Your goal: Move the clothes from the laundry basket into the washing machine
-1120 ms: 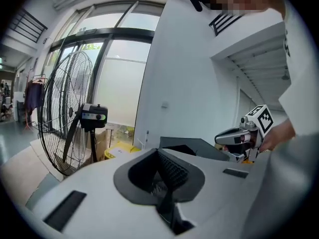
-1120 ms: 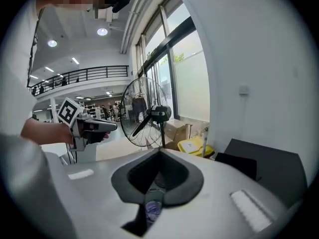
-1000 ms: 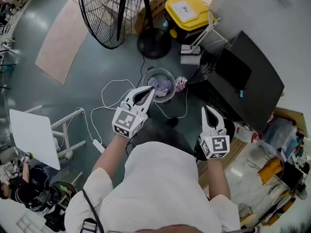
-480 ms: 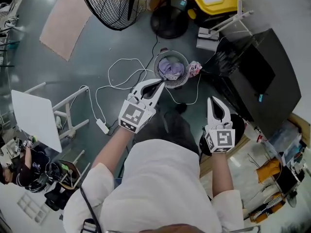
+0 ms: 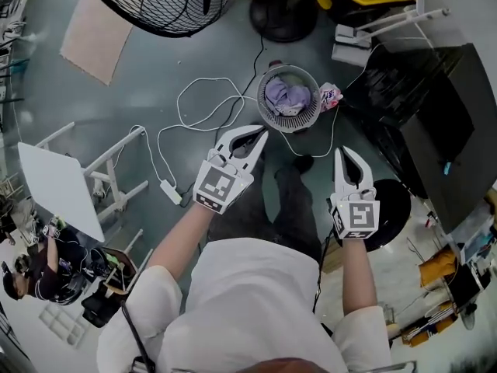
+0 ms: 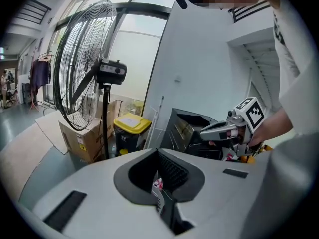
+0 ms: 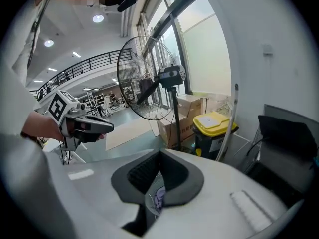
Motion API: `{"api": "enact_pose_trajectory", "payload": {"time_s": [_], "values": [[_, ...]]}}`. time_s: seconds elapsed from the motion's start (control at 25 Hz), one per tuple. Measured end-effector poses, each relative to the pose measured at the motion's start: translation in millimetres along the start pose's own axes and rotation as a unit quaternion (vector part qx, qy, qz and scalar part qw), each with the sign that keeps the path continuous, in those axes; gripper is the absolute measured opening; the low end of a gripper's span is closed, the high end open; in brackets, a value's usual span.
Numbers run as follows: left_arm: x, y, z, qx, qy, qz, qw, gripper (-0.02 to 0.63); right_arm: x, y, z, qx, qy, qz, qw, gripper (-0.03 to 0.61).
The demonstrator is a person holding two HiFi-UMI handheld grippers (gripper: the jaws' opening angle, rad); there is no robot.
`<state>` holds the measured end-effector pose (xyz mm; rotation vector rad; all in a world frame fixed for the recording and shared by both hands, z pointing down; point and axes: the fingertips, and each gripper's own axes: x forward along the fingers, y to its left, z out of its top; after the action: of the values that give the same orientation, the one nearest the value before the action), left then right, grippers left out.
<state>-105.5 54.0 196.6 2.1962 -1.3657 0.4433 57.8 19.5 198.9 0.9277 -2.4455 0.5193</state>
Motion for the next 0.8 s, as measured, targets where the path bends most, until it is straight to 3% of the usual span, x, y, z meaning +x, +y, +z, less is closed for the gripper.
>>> {"api": "enact_pose_trajectory", "payload": {"time_s": [0.8], "values": [[89.0, 73.0, -207.8, -0.033, 0.043, 0.017, 0.9984, 0.006, 171.4, -7.8, -211.5, 0.02, 0.086, 0.016, 0.996, 0.012]]}}
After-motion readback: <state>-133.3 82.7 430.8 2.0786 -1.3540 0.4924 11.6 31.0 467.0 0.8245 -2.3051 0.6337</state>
